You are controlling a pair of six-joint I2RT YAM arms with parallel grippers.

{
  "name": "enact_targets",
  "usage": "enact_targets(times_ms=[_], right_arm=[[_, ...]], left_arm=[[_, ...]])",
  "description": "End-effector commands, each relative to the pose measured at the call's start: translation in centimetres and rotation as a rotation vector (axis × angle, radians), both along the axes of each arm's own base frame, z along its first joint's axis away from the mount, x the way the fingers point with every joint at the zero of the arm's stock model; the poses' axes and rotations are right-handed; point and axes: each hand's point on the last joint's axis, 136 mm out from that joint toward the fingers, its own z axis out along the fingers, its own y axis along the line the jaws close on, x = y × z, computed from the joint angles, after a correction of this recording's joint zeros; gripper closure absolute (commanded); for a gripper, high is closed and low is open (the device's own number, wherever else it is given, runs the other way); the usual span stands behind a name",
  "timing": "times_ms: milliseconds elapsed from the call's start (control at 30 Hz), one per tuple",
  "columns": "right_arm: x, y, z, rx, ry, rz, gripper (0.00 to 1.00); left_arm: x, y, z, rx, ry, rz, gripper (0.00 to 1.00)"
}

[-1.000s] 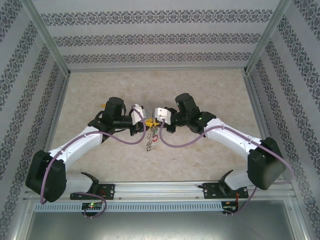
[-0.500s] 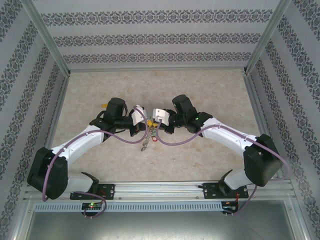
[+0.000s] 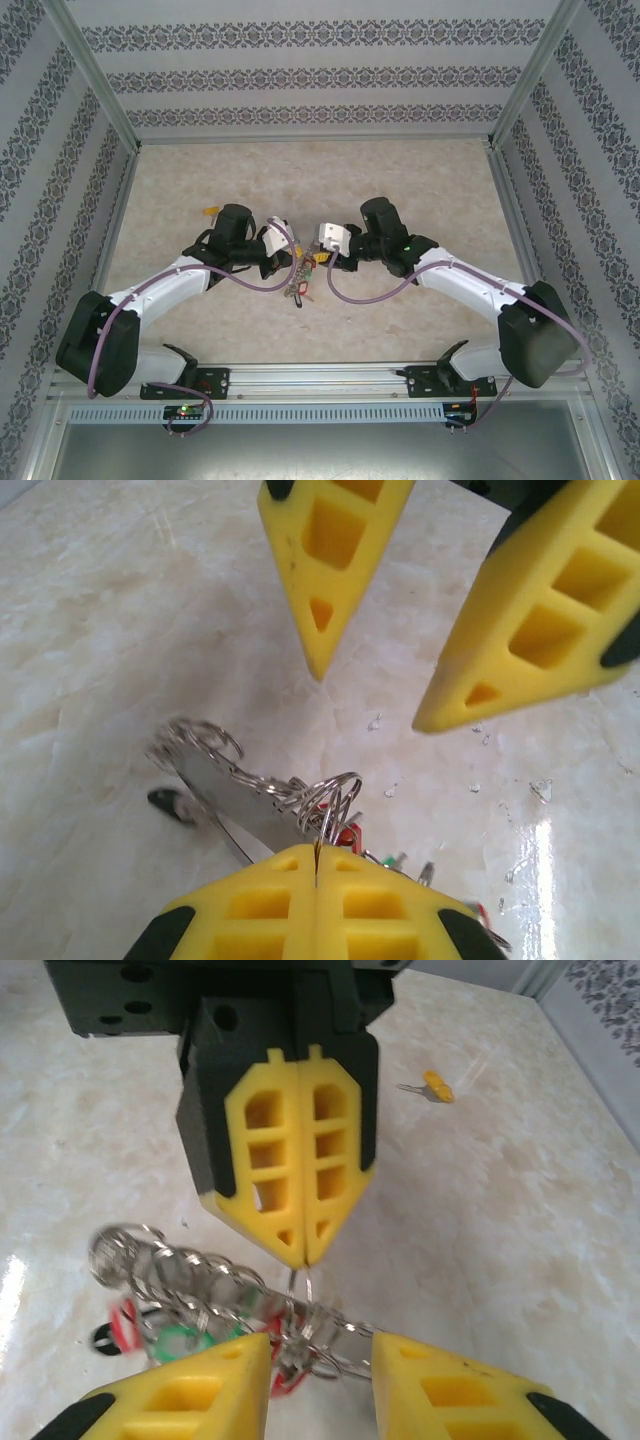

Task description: Put the keys on the keyring

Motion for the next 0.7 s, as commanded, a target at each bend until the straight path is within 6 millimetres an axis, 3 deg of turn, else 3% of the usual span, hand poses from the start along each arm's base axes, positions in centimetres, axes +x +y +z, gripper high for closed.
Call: enact_targets(times_ms=[0,133,233,367,500,667], right_arm=[[-0.6,-0.6,0.9,0.039,-0.015,0.026,0.65],[-1.6,-0.3,0.9,0.076,0.037,0.068,0.62],[-2.5,0.4,1.2,0.119,0.097,0.113,0.73],[-3.0,1.1,0.7,0.128,0.14,0.129,0.75],[-1.9,0.6,-0.8,0.092,0.159,0.066,0.74],[1.2,-2.0,-1.6,0.077,0.189,-0.148,0.7]], left_arm=[[0.0,-1.0,1.1,-0.05,-0.043,-0.04,1.0],[-0.1,-1.1,1.2,-0.065,-0.046,-0.043,1.0],[-0.2,-1.2,1.2,-0.069,-0.038,-0.049,1.0],[-0.2,-1.3,1.2,-0.076,-0.036,-0.054,1.0],[-0.2,-1.3,0.7,-0.068,-0.015,-0.052,1.0],[0.3,-1.2,-0.1,-0.063,0.049,-0.016,0.98]])
